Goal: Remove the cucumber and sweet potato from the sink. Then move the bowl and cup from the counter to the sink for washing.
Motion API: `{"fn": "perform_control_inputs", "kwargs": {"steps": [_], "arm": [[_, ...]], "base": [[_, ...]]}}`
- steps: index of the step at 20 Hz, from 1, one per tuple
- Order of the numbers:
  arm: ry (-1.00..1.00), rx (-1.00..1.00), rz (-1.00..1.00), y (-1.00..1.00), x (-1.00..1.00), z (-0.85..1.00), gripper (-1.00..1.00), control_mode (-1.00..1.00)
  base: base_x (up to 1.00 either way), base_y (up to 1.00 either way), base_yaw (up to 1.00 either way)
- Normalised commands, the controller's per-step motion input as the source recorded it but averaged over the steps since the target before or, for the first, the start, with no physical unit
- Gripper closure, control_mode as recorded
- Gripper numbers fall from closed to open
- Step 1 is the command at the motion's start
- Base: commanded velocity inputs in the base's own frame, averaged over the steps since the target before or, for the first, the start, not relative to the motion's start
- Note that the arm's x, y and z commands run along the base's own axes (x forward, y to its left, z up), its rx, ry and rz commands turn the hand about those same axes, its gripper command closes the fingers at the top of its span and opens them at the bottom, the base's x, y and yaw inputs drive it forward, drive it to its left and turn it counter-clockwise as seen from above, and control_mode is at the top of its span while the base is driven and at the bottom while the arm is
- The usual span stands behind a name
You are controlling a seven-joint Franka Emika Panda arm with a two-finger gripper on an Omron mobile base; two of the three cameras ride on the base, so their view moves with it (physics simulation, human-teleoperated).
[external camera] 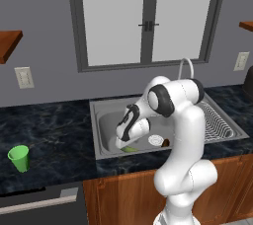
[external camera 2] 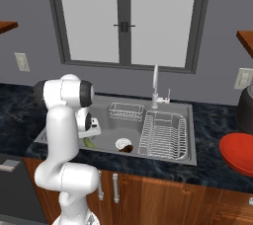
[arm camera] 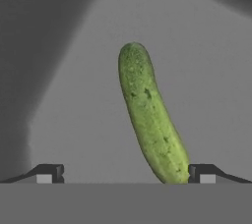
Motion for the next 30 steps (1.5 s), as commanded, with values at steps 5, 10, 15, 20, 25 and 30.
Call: {"fn": "perform_control_inputs", "kwargs": {"steps": [5,10,15,20,25,30], "arm": [[-0.01,0.00,-0.02,0.04,0.15,-0.12,-1.00,-1.00],[0.00,0.00,-0.03,0.04,0.21,-0.12,-1.00,-1.00],[0.00,0.00,-0.03,0.04,0.21,-0.14,-1.00,-1.00],[0.00,0.00,-0.02,0.04,0.18,-0.15,-1.00,-1.00],[0.00,0.00,-0.02,0.05,0.15,-0.17,-1.00,-1.00],[0.00,0.00,-0.02,0.04,0.12,-0.17,-1.00,-1.00]], "base": [[0.00,0.00,0.00],[0.00,0.00,0.00],[0.00,0.00,0.00],[0.00,0.00,0.00],[0.00,0.00,0.00],[0.00,0.00,0.00]]}}
